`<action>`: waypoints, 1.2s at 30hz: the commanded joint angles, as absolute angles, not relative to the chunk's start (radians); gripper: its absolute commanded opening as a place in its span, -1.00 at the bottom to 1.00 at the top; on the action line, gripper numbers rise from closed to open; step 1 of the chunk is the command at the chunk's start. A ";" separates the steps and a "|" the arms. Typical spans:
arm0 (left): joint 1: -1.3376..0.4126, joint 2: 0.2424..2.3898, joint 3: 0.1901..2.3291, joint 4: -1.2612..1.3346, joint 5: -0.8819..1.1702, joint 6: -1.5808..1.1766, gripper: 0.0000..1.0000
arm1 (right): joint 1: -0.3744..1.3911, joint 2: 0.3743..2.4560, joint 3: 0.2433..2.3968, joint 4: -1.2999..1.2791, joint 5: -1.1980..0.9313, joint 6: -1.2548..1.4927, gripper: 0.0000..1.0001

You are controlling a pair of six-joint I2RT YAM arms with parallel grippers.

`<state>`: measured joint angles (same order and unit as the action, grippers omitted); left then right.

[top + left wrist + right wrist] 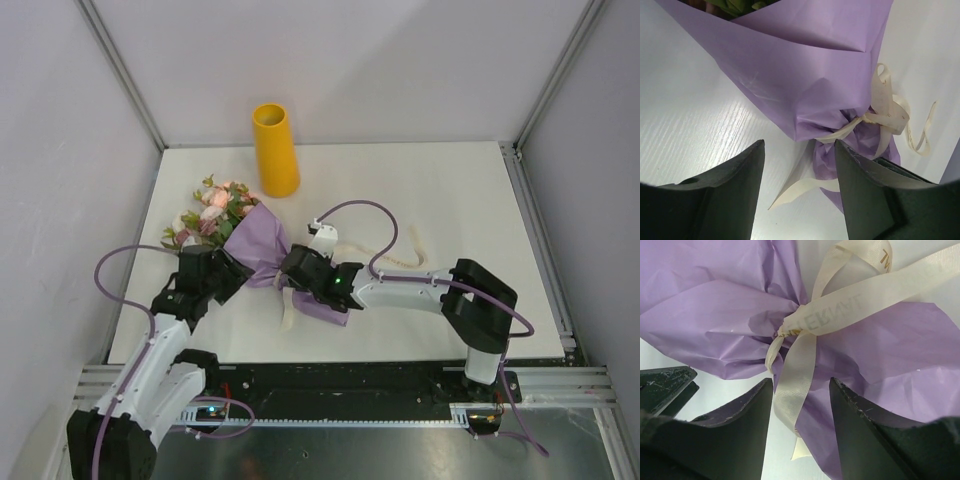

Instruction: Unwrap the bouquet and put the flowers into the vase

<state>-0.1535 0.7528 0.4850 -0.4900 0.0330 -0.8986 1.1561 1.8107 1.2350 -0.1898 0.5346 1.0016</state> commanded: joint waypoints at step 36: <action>-0.147 1.068 0.492 -0.316 0.044 -0.957 0.19 | 0.899 1.528 1.283 -0.058 0.474 0.544 -1.00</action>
<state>-0.1535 1.0828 0.4843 -0.3305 0.0738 -0.9440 0.9318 1.6089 1.2518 -0.0929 0.4751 0.6235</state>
